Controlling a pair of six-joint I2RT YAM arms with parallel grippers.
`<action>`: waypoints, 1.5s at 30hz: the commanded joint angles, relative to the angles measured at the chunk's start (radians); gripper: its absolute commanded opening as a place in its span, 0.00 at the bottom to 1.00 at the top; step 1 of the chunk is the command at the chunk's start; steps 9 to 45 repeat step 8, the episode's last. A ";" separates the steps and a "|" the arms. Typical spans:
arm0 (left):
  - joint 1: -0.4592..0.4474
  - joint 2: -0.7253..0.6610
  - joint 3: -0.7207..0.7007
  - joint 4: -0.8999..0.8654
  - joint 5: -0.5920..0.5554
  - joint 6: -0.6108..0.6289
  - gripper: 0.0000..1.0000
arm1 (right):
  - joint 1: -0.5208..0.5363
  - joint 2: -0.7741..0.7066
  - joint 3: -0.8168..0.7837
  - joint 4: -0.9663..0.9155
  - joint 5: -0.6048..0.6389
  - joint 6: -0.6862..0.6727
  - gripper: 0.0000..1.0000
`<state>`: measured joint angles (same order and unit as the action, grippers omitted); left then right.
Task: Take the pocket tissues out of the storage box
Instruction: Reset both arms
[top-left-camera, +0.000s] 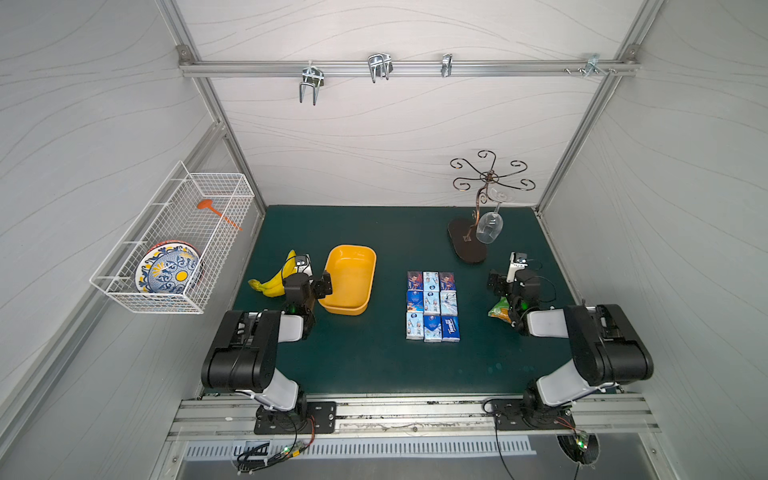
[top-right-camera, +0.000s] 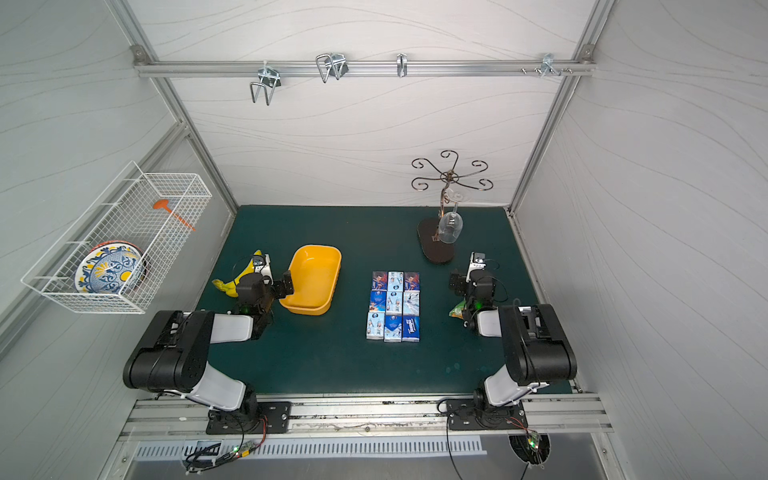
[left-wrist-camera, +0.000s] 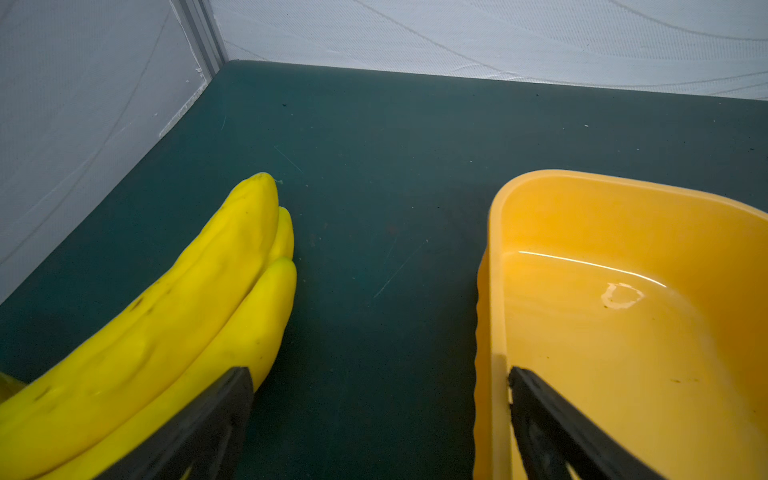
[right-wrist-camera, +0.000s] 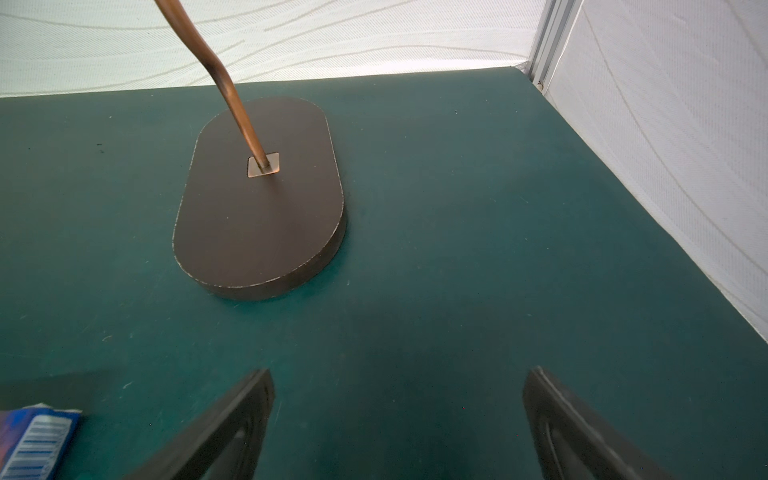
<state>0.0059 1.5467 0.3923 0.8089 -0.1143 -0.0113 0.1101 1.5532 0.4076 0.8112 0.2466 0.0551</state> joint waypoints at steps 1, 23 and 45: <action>0.002 0.005 0.030 0.026 0.011 -0.002 1.00 | 0.005 0.005 0.011 0.011 0.008 -0.005 0.99; 0.002 0.005 0.029 0.026 0.012 -0.002 1.00 | 0.007 0.007 0.011 0.011 0.012 -0.004 0.99; 0.002 0.005 0.029 0.026 0.012 -0.002 1.00 | 0.007 0.007 0.011 0.011 0.012 -0.004 0.99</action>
